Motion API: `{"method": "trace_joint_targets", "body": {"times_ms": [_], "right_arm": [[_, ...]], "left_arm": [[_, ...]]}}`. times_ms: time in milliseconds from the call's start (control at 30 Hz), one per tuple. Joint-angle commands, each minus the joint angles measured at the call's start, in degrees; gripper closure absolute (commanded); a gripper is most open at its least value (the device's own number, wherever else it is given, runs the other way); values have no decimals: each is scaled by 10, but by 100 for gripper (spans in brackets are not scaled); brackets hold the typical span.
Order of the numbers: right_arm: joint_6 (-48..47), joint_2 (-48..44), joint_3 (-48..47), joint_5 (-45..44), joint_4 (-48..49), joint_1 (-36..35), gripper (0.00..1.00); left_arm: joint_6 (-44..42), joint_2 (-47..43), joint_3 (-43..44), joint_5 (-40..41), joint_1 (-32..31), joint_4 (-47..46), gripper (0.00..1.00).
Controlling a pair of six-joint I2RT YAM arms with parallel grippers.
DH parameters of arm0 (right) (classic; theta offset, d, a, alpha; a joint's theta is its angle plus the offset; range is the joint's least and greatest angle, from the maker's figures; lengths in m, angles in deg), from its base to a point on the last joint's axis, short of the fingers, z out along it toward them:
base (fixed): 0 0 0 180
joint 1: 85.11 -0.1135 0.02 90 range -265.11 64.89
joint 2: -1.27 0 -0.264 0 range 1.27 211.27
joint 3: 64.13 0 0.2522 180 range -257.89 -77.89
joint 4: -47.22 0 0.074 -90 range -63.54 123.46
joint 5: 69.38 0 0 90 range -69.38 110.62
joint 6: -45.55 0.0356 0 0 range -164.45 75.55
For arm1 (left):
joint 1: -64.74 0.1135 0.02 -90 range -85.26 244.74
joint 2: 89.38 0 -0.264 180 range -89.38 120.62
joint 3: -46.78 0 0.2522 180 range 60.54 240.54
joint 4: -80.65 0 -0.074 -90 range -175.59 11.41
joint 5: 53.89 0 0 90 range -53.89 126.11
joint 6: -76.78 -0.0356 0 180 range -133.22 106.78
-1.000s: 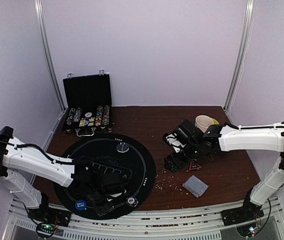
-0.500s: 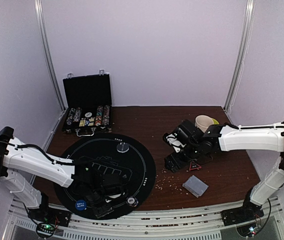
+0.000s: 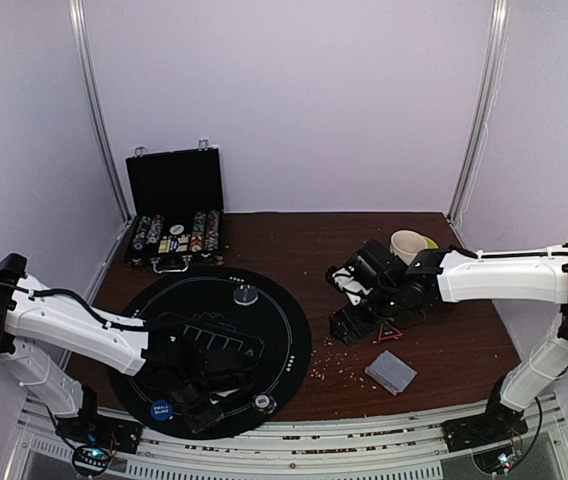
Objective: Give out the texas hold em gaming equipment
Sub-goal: Pick up the pile of poker chips from the pile of poker chips, then place the poker chips pile at the small blind area.
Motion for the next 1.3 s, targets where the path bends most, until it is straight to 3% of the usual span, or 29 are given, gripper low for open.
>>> {"method": "trace_joint_targets", "body": {"times_ms": [0, 233, 767, 1033, 1267], "right_arm": [[-11, 6, -6, 0, -8, 5, 10], [-18, 23, -13, 3, -6, 6, 11], [-13, 16, -1, 11, -7, 6, 11], [-12, 10, 3, 12, -11, 5, 11], [-11, 10, 2, 18, -10, 5, 11]], "left_arm": [[63, -42, -22, -8, 3, 59, 100], [111, -78, -43, 3, 3, 106, 100], [65, -50, -48, 40, 25, 63, 100], [27, -54, -44, 6, 26, 47, 49], [-13, -71, -6, -4, 25, 46, 30]]}}
